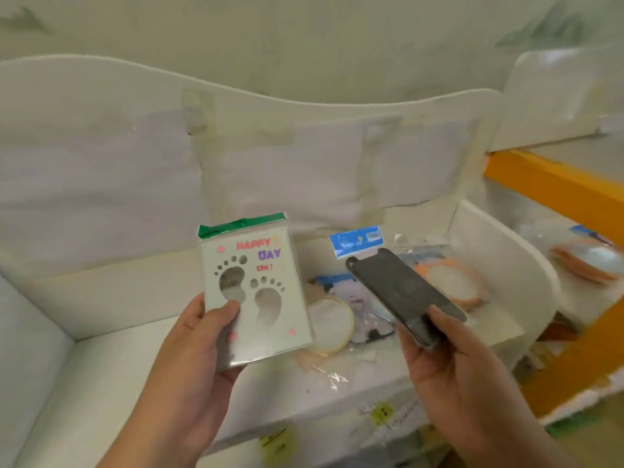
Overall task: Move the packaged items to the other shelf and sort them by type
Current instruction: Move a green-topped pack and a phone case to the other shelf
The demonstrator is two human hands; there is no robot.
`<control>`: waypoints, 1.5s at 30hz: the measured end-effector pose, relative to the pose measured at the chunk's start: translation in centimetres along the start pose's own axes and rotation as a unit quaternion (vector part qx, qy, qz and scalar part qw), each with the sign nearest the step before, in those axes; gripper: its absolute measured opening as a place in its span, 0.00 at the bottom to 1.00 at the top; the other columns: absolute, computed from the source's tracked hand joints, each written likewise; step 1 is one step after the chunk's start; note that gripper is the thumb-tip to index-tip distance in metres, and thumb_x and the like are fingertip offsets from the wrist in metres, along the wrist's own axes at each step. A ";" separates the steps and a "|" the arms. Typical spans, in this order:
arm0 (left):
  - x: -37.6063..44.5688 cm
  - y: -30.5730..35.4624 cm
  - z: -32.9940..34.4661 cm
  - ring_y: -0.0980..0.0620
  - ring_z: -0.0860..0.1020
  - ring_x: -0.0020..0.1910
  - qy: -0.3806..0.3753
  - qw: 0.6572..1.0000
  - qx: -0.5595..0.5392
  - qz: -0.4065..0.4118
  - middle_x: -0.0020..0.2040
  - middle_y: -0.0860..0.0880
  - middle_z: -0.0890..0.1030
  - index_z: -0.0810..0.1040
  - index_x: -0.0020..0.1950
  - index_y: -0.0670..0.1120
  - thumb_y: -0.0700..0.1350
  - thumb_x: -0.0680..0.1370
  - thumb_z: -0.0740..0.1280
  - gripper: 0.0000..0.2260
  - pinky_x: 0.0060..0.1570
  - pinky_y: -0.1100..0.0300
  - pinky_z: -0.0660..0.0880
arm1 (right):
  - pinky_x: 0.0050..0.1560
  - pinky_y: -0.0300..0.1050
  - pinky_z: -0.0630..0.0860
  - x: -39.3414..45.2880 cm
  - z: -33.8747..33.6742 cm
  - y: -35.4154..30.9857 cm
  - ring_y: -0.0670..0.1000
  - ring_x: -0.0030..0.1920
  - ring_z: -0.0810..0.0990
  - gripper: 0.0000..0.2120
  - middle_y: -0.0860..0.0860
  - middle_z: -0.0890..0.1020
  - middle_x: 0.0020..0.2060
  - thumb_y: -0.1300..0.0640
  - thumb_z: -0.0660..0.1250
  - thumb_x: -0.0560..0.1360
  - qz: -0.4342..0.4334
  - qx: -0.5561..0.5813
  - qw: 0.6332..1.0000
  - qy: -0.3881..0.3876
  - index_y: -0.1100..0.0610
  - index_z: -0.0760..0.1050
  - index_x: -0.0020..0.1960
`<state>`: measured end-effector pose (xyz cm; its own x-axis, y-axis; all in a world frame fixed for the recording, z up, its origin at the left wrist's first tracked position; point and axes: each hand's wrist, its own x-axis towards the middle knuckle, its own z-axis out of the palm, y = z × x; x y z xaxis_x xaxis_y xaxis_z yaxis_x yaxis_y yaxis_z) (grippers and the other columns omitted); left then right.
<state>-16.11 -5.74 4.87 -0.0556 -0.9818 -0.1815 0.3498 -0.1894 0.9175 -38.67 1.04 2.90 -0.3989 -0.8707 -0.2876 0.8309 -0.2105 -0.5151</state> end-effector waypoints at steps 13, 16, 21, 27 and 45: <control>-12.1 -9.0 24.1 0.54 0.86 0.36 -0.064 0.997 -0.003 -0.041 0.44 0.50 0.88 0.81 0.50 0.50 0.39 0.79 0.62 0.09 0.44 0.51 0.82 | 0.47 0.56 0.82 -8.8 -16.3 -20.7 0.66 0.58 0.81 0.41 0.66 0.80 0.60 0.65 0.86 0.47 -0.034 0.061 0.995 -0.064 0.63 0.80 0.59; -14.7 -11.7 29.0 0.51 0.85 0.45 -0.077 0.995 -0.005 -0.062 0.50 0.49 0.88 0.81 0.55 0.50 0.40 0.79 0.62 0.10 0.53 0.49 0.79 | 0.45 0.57 0.82 -10.6 -20.1 -26.0 0.67 0.57 0.82 0.45 0.66 0.81 0.59 0.66 0.86 0.46 -0.026 0.066 0.996 -0.053 0.62 0.78 0.62; -17.9 -14.9 36.2 0.45 0.81 0.58 -0.114 0.988 0.014 -0.105 0.57 0.48 0.86 0.79 0.64 0.52 0.41 0.79 0.63 0.16 0.55 0.48 0.74 | 0.53 0.61 0.79 -11.6 -25.0 -33.1 0.64 0.59 0.81 0.38 0.64 0.81 0.61 0.63 0.85 0.50 -0.088 0.076 0.993 -0.010 0.60 0.80 0.60; -19.3 -18.3 43.8 0.52 0.85 0.41 -0.150 0.978 0.050 -0.133 0.51 0.50 0.87 0.80 0.56 0.51 0.39 0.80 0.62 0.11 0.44 0.53 0.74 | 0.50 0.58 0.81 -11.2 -28.9 -38.8 0.59 0.51 0.86 0.23 0.62 0.83 0.57 0.64 0.64 0.70 -0.140 0.102 0.984 0.036 0.61 0.75 0.66; -8.4 -29.1 62.0 0.48 0.81 0.34 -0.111 0.974 0.014 -0.197 0.34 0.46 0.83 0.79 0.51 0.50 0.34 0.79 0.62 0.12 0.35 0.50 0.81 | 0.34 0.45 0.83 4.9 -32.3 -51.7 0.49 0.35 0.86 0.15 0.54 0.86 0.41 0.64 0.51 0.82 -0.254 0.083 0.958 0.106 0.55 0.76 0.49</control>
<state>-83.83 7.23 1.61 -0.3817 -0.8112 -0.4430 0.2350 -0.5487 0.8023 -96.09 22.03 2.05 -0.8238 -0.5302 -0.2005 0.5510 -0.6662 -0.5026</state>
